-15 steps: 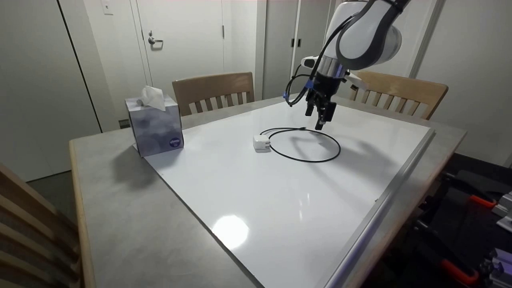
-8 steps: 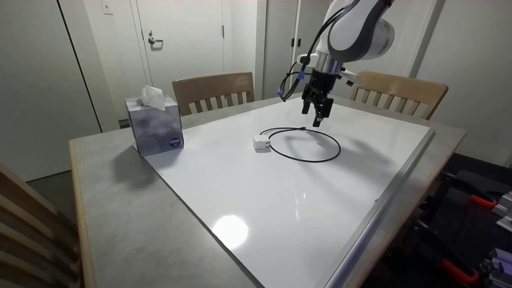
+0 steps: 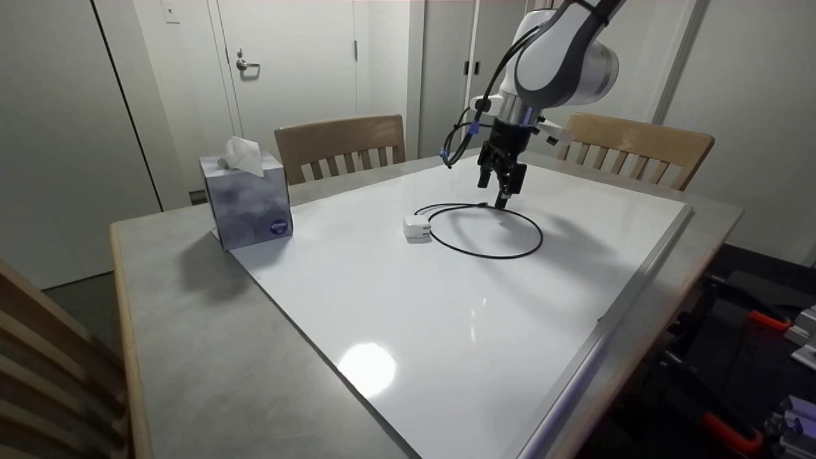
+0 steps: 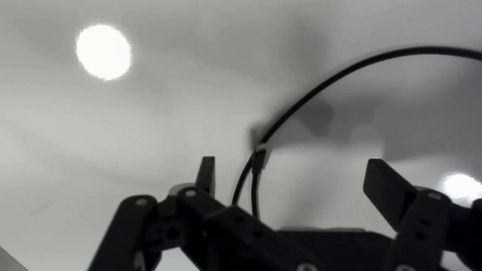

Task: Unwrap the charger cable

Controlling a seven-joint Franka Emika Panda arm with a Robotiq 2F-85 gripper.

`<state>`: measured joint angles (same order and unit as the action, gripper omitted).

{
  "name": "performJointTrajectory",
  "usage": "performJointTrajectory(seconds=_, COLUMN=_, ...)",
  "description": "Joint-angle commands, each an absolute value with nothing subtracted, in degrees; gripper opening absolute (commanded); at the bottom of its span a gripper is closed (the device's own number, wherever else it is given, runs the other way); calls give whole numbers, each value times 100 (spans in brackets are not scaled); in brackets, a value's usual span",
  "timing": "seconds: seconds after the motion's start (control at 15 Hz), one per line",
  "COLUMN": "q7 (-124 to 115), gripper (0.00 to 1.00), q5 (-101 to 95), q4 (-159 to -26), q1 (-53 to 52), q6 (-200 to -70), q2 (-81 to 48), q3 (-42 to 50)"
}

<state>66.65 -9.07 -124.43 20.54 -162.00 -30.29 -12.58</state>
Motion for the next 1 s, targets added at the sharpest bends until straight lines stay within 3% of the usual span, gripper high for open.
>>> performJointTrajectory(seconds=0.0, q7=6949, gripper=98, q5=-696, q4=-12180, q1=2009, q6=-16119, q2=-3260, q3=-1260)
performJointTrajectory(seconds=0.13, q7=6953, gripper=96, q5=-680, q4=-12118, q1=2020, q6=-16126, q2=-3338, q3=-1282)
performJointTrajectory(seconds=0.33, q7=6950, gripper=79, q5=-663, q4=-12053, q1=2031, q6=-16134, q2=-3431, q3=-1305)
performJointTrajectory(seconds=0.4, q7=6954, gripper=80, q5=-652, q4=-12044, q1=2038, q6=-16133, q2=-3439, q3=-1317)
performJointTrajectory(seconds=0.47, q7=6949, gripper=71, q5=-653, q4=-12018, q1=2035, q6=-16133, q2=-3473, q3=-1319)
performJointTrajectory(seconds=0.53, q7=6954, gripper=74, q5=-649, q4=-12009, q1=2044, q6=-16123, q2=-3481, q3=-1330)
performJointTrajectory(seconds=0.6, q7=6946, gripper=62, q5=-659, q4=-11999, q1=2034, q6=-16125, q2=-3496, q3=-1321)
performJointTrajectory(seconds=0.93, q7=6940, gripper=35, q5=-663, q4=-12004, q1=2031, q6=-16120, q2=-3472, q3=-1318)
